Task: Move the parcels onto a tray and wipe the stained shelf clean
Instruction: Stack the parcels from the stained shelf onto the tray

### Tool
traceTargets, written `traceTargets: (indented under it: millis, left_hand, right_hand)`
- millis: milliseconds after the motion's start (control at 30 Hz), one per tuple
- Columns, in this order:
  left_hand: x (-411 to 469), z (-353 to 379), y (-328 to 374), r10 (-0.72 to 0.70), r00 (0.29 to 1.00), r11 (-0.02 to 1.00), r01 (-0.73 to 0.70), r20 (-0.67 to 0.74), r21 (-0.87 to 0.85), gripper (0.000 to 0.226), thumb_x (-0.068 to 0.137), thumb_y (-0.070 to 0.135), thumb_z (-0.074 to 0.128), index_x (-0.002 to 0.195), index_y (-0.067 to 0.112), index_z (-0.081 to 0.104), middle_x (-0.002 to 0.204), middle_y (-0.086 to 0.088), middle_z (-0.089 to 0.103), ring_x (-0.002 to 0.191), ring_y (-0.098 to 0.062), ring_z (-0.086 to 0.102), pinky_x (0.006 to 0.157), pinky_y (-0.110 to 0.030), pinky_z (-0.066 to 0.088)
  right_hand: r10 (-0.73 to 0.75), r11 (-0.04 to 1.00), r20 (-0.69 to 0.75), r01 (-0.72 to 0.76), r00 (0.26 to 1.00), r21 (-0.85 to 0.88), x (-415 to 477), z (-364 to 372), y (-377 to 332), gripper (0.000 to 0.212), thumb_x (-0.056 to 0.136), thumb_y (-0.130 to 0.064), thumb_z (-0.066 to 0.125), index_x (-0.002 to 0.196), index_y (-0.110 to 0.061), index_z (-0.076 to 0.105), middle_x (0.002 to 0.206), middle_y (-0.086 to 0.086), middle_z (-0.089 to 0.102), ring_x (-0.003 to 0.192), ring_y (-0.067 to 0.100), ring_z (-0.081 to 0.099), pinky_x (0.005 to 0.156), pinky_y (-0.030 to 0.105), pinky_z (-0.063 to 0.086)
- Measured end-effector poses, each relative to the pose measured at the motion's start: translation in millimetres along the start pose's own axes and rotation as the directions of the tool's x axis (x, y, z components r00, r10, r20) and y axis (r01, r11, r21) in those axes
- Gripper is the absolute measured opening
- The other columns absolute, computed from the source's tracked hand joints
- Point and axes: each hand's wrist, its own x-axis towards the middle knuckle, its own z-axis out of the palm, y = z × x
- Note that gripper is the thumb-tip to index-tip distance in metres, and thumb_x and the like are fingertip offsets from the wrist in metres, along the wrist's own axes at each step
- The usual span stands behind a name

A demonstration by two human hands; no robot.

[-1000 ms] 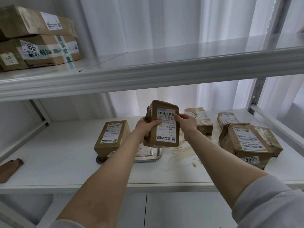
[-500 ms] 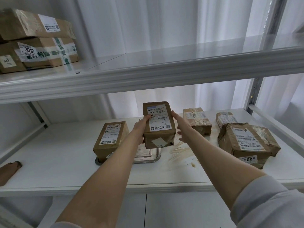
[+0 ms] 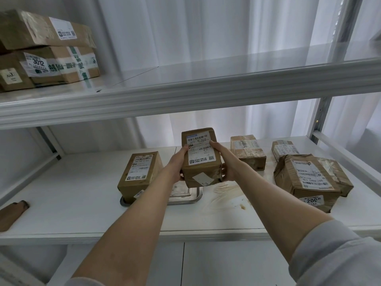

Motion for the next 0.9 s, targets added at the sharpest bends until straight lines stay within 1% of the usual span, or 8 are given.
traceTargets:
  millis: [133, 233, 300, 367, 500, 567, 700, 900]
  left_hand:
    - [0, 5, 2, 0.127, 0.992, 0.992, -0.127, 0.008, 0.026, 0.043, 0.099, 0.022, 0.046, 0.141, 0.018, 0.039, 0.106, -0.006, 0.065, 0.085, -0.022, 0.065, 0.067, -0.035, 0.055]
    - [0, 7, 4, 0.243, 0.969, 0.96, -0.246, 0.038, 0.131, 0.065, 0.095, 0.003, 0.048, 0.15, 0.026, 0.021, 0.131, -0.01, 0.055, 0.101, -0.026, 0.063, 0.065, -0.03, 0.055]
    - [-3, 10, 6, 0.278, 0.959, 0.938, -0.284, 0.061, 0.199, 0.057, 0.095, 0.009, 0.052, 0.146, 0.025, 0.032, 0.127, -0.01, 0.059, 0.097, -0.023, 0.063, 0.07, -0.03, 0.056]
    - [-8, 14, 8, 0.258, 0.961, 0.936, -0.275, 0.101, 0.219, 0.053, 0.091, 0.031, 0.061, 0.14, 0.028, 0.042, 0.117, -0.007, 0.065, 0.095, -0.022, 0.065, 0.082, -0.038, 0.057]
    - [-10, 15, 7, 0.198, 0.97, 0.925, -0.231, 0.138, 0.301, 0.083, 0.062, 0.066, 0.072, 0.134, 0.035, 0.041, 0.12, -0.004, 0.063, 0.106, -0.025, 0.063, 0.094, -0.045, 0.052]
    - [-9, 13, 6, 0.145, 0.978, 0.93, -0.187, 0.15, 0.317, 0.088, 0.06, 0.062, 0.076, 0.135, 0.038, 0.036, 0.122, -0.003, 0.059, 0.106, -0.025, 0.062, 0.09, -0.044, 0.054]
    - [-13, 12, 6, 0.069, 0.985, 0.951, -0.113, 0.157, 0.287, 0.051, 0.086, 0.038, 0.063, 0.126, 0.04, 0.031, 0.098, 0.0, 0.057, 0.082, -0.015, 0.057, 0.057, -0.028, 0.046]
    - [-17, 12, 8, 0.104, 0.991, 0.983, -0.115, 0.086, 0.145, 0.031, 0.091, 0.031, 0.049, 0.121, 0.025, 0.047, 0.091, -0.003, 0.057, 0.074, -0.016, 0.055, 0.058, -0.026, 0.044]
  right_hand:
    - [-0.101, 0.994, -0.031, 0.102, 0.994, 0.031, -4, 5, -1, 0.022, 0.096, -0.035, 0.054, 0.094, -0.013, 0.058, 0.053, -0.001, 0.068, 0.044, 0.012, 0.065, 0.038, 0.02, 0.049]
    - [-0.082, 0.991, -0.09, 0.091, 0.993, 0.095, 1, 5, 1, 0.027, 0.09, -0.032, 0.065, 0.087, -0.011, 0.048, 0.071, 0.007, 0.069, 0.06, 0.019, 0.068, 0.056, 0.03, 0.058]
    - [-0.126, 0.983, -0.14, 0.143, 0.982, 0.119, 5, 7, 0, 0.067, 0.073, -0.044, 0.08, 0.113, -0.005, 0.043, 0.1, 0.014, 0.067, 0.082, 0.028, 0.069, 0.069, 0.04, 0.06]
    - [-0.139, 0.985, -0.153, 0.153, 0.979, 0.084, 5, 7, 0, 0.099, 0.057, -0.059, 0.083, 0.13, -0.007, 0.04, 0.109, 0.016, 0.067, 0.089, 0.031, 0.07, 0.07, 0.041, 0.061]
    - [-0.135, 0.983, -0.091, 0.145, 0.987, 0.114, -5, 5, -2, 0.042, 0.09, -0.056, 0.053, 0.089, -0.015, 0.061, 0.061, 0.001, 0.071, 0.053, 0.015, 0.069, 0.05, 0.026, 0.057]
    - [-0.129, 0.974, -0.135, 0.151, 0.982, 0.167, -3, 3, -3, 0.043, 0.093, -0.058, 0.046, 0.084, -0.018, 0.061, 0.068, 0.004, 0.07, 0.061, 0.02, 0.068, 0.061, 0.034, 0.057]
    - [-0.11, 0.968, -0.207, 0.152, 0.972, 0.201, -1, 4, -2, 0.051, 0.091, -0.062, 0.046, 0.086, -0.016, 0.065, 0.081, 0.007, 0.067, 0.071, 0.022, 0.064, 0.067, 0.038, 0.054]
    - [-0.102, 0.973, -0.327, 0.162, 0.939, 0.163, 8, 1, 0, 0.048, 0.089, -0.063, 0.047, 0.094, -0.02, 0.068, 0.105, 0.008, 0.069, 0.096, 0.026, 0.066, 0.09, 0.044, 0.054]
